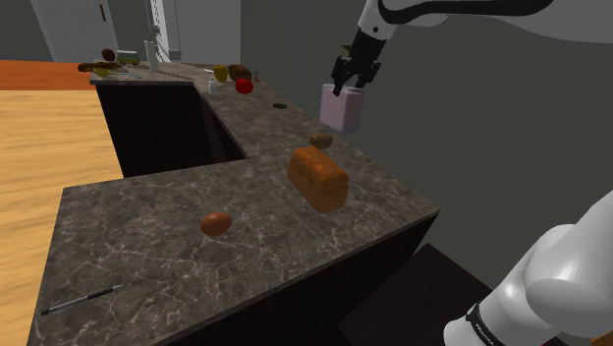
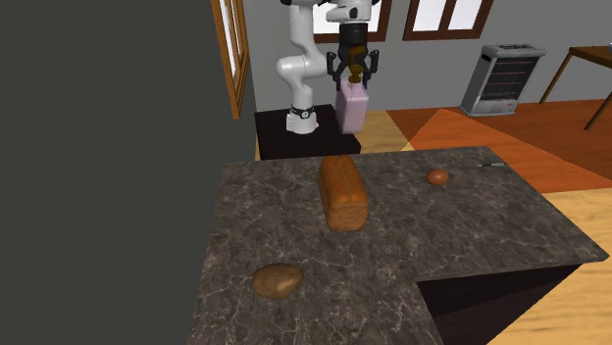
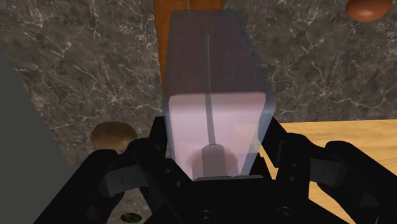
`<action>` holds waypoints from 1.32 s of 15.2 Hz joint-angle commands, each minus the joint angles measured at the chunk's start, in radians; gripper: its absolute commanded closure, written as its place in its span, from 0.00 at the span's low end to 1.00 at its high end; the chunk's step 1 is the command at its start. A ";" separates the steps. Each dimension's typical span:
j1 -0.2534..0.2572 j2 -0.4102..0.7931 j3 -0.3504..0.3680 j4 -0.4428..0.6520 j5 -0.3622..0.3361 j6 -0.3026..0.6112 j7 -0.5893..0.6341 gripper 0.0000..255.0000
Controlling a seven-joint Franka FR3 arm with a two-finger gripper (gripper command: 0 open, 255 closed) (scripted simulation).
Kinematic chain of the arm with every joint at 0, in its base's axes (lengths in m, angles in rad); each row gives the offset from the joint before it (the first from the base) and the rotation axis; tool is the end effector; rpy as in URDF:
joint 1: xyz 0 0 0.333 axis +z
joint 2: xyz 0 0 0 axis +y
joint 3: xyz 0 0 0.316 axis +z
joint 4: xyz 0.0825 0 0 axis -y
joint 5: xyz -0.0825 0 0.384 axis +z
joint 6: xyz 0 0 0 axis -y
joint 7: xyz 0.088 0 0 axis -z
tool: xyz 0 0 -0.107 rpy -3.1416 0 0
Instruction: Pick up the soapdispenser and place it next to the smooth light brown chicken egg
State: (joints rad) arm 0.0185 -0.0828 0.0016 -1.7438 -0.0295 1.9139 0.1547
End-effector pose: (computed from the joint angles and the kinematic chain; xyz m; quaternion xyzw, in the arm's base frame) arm 0.5579 0.0092 0.6208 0.9899 -0.0635 0.1269 0.0034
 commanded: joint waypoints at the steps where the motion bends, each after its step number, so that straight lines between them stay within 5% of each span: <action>1: 0.021 -0.012 0.027 -0.015 -0.010 0.002 0.051 1.00; 20: 0.200 0.098 0.245 0.099 -0.115 -0.039 0.468 1.00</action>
State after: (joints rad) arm 0.2167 0.0096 0.2447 -1.6441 -0.1414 1.8684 0.6167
